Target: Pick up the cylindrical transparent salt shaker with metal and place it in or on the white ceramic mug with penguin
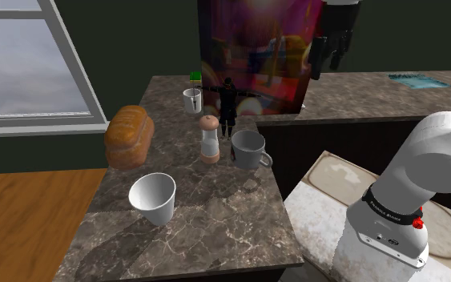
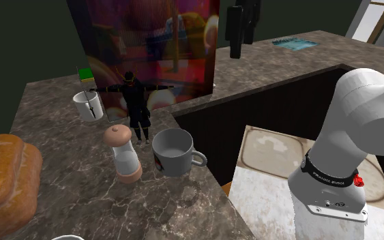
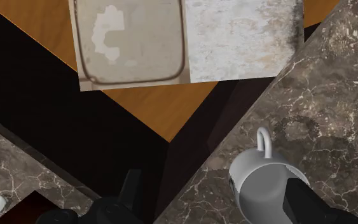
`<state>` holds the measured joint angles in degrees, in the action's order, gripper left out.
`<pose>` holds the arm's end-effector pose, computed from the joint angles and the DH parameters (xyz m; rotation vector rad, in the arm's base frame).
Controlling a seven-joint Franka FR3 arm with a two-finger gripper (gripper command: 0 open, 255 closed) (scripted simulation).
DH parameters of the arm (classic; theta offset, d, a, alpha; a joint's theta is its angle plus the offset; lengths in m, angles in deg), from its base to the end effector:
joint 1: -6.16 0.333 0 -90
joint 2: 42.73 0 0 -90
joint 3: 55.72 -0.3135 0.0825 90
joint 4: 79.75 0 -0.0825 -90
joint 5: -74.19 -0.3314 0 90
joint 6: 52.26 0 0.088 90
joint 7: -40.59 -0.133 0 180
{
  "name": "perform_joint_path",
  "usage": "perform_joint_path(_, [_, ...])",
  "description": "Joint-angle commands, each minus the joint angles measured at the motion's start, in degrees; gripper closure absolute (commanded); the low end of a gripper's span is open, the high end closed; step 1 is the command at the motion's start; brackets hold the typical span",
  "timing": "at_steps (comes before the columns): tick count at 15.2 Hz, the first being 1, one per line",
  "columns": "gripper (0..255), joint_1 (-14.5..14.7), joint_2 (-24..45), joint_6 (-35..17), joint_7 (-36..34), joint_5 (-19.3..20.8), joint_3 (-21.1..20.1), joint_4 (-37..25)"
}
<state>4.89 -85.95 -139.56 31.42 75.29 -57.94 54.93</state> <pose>0.2570 0.0048 0.5529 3.0789 -0.2393 -0.1065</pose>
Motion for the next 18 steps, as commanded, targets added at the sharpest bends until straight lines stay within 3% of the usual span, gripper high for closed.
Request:
perform_joint_path(1, [0,0.00,0.00,0.00,0.00,0.00,0.00,0.00])
perform_joint_path(10, [0,1.67,14.41,-12.92,-7.91,-2.40,-7.09,-3.11])
perform_joint_path(18, [0,2.37,29.89,-21.56,-15.53,-0.42,-12.72,-11.03])
